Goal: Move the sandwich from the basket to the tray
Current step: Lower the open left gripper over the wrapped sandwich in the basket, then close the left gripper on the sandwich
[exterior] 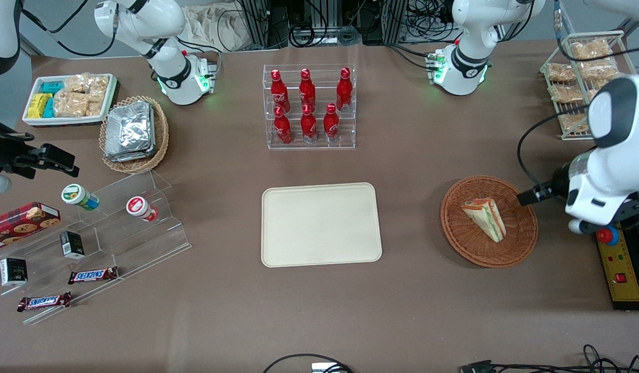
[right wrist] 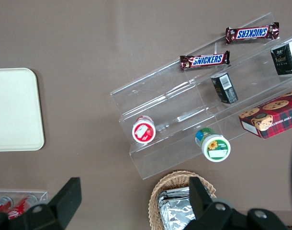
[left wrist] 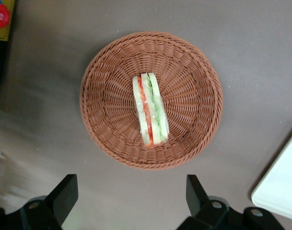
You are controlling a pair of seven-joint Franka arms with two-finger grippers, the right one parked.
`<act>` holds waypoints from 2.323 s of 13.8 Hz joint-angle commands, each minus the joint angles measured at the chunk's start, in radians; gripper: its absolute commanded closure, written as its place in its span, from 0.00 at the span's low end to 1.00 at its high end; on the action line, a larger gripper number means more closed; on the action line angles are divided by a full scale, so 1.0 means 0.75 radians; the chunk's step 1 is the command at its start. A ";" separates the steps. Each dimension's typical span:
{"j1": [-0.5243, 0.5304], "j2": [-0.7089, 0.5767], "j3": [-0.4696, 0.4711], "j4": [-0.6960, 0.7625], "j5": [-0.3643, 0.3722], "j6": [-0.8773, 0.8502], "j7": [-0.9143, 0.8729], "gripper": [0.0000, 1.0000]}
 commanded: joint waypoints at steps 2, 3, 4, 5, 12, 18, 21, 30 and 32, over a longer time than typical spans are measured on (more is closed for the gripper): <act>-0.001 0.110 -0.003 -0.058 -0.012 0.201 -0.143 0.00; -0.005 0.129 -0.003 -0.093 -0.010 0.263 -0.151 0.00; -0.003 0.141 -0.003 -0.133 -0.010 0.334 -0.151 0.00; -0.003 0.155 -0.003 -0.182 -0.010 0.414 -0.155 0.00; -0.001 0.237 -0.003 -0.314 -0.008 0.574 -0.202 0.00; 0.007 0.317 -0.003 -0.320 -0.008 0.627 -0.202 0.00; 0.007 0.346 -0.001 -0.332 -0.008 0.658 -0.202 0.01; -0.001 0.213 -0.007 -0.314 0.004 0.530 -0.178 1.00; -0.015 0.135 -0.021 -0.265 0.006 0.426 -0.121 1.00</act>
